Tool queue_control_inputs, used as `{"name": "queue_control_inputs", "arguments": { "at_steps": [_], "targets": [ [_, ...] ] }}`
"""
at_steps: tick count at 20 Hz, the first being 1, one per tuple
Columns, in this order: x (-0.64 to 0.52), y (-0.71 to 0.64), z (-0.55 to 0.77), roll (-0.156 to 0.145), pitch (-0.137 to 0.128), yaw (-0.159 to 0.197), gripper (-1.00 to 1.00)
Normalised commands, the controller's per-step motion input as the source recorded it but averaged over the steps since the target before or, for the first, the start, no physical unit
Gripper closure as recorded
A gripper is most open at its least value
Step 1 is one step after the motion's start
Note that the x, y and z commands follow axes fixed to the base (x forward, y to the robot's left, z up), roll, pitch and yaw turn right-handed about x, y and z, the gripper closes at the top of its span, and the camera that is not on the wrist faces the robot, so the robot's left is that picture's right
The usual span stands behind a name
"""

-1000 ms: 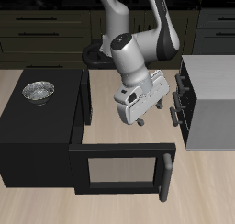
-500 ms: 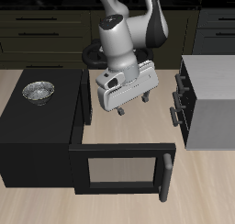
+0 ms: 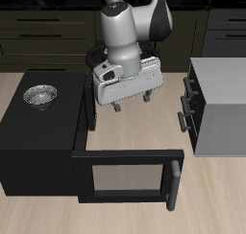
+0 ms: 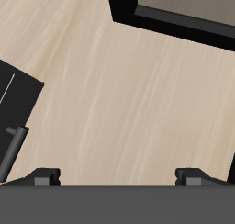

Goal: Close the top and middle drawer of the white cabinet and close the microwave

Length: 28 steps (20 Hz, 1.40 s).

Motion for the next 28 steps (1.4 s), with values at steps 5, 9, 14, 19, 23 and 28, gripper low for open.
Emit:
{"name": "queue_control_inputs", "arguments": {
  "at_steps": [5, 9, 14, 19, 23, 28],
  "targets": [
    [0.03, -0.07, 0.28, -0.008, 0.003, -0.112, -1.0],
    [-0.03, -0.05, 0.36, -0.014, -0.008, -0.071, -1.0],
    [0.03, -0.13, 0.32, -0.039, -0.013, -0.07, -1.0],
    [0.03, -0.08, 0.09, -0.017, 0.02, -0.054, -1.0],
    [-0.01, -0.01, 0.08, -0.005, -0.009, -0.01, -1.0],
    [0.01, -0.04, 0.19, -0.022, -0.032, -0.005, -1.0]
  ]
}}
